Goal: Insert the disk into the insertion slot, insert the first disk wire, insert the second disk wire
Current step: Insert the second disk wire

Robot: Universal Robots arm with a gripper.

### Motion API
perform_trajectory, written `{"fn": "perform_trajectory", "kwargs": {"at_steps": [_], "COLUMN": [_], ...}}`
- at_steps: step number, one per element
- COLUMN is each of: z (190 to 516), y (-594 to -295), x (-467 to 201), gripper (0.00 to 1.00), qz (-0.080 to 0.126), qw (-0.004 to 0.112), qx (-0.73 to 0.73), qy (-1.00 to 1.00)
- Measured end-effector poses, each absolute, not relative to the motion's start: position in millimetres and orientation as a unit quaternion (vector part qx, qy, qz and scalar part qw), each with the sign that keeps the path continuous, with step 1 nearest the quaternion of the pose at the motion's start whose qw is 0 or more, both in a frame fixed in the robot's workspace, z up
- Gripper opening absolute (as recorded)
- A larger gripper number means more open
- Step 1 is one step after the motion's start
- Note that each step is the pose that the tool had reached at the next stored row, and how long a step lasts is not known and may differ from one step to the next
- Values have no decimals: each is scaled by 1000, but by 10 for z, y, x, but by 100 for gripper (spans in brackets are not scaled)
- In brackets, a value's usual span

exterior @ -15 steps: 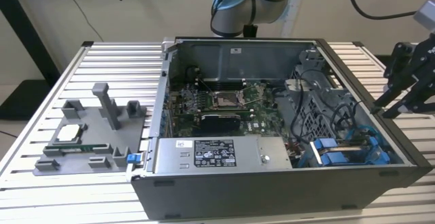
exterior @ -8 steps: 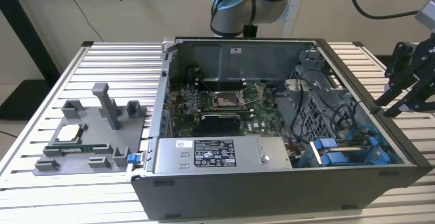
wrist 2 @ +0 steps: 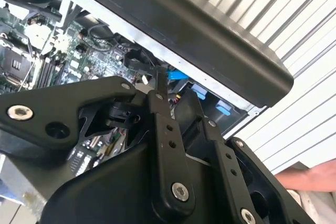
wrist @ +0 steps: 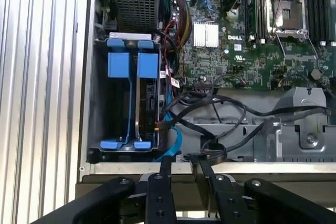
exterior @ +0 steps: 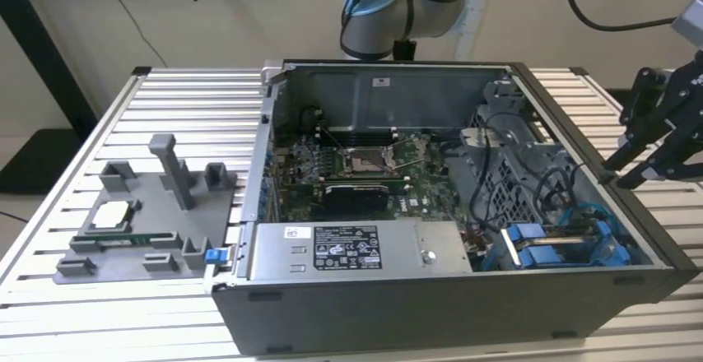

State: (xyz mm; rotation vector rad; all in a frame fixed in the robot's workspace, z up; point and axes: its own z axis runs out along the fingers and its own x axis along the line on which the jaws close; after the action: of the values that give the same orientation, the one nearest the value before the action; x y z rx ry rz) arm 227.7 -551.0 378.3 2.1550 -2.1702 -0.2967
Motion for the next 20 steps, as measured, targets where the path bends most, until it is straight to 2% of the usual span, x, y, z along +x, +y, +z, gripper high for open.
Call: {"fn": "perform_trajectory", "kwargs": {"at_steps": [5, 16, 20], "z": [3758, 3706, 3691], "y": [-5501, -5430, -5432], "x": [2310, 2349, 2362], "gripper": [100, 100, 100], "qz": [-99, -110, -113], "qw": [35, 23, 23], "qx": [704, 708, 709], "qy": [-703, -697, -696]}}
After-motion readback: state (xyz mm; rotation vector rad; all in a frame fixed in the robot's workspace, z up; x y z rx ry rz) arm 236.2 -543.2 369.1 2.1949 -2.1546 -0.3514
